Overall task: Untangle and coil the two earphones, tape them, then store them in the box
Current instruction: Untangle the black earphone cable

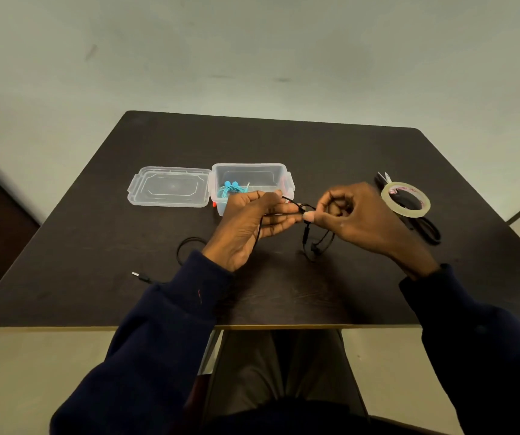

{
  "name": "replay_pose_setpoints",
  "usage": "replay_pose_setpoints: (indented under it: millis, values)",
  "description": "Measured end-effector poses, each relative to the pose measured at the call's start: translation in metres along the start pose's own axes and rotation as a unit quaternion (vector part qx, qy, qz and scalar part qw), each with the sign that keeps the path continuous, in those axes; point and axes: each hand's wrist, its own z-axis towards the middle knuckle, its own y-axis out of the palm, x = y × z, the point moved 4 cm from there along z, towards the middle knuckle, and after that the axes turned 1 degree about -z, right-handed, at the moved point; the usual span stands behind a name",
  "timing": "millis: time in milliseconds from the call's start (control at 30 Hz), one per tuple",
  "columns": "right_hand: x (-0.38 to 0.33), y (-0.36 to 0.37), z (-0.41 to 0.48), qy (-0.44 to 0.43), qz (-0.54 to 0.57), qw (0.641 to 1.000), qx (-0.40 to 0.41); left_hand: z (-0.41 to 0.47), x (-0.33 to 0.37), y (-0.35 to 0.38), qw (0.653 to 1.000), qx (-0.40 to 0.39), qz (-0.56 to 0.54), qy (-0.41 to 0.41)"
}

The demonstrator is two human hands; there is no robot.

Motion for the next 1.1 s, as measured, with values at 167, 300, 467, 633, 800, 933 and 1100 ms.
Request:
replay_pose_setpoints:
  millis: [167,300,467,633,800,933,1100]
  values:
    - [0.002,0.002,0.000,-0.004,-0.050,0.997,0.062,0.002,-0.001,-0.003,0.999,0.014,-0.037,0.005]
    - [-0.006,0.003,-0.001,-0.027,-0.101,0.991,0.078,0.003,-0.001,-0.003,0.997,0.025,-0.071,0.008]
    - [-0.014,0.006,0.002,-0.047,-0.161,0.981,0.101,0.006,-0.005,-0.003,0.997,0.031,-0.065,0.019]
    - [-0.021,0.009,0.000,-0.065,-0.180,0.977,0.096,0.004,-0.006,0.001,0.999,0.000,-0.005,0.032]
    - [-0.022,0.009,-0.001,-0.068,-0.190,0.975,0.098,0.002,-0.008,0.004,0.997,0.003,0.057,0.052]
    - [-0.021,0.016,-0.001,-0.060,-0.177,0.978,0.089,0.003,-0.015,0.000,0.985,0.058,0.107,0.119]
    - [-0.010,0.018,-0.001,-0.015,-0.090,0.991,0.095,0.007,-0.014,-0.005,0.975,0.090,0.120,0.164]
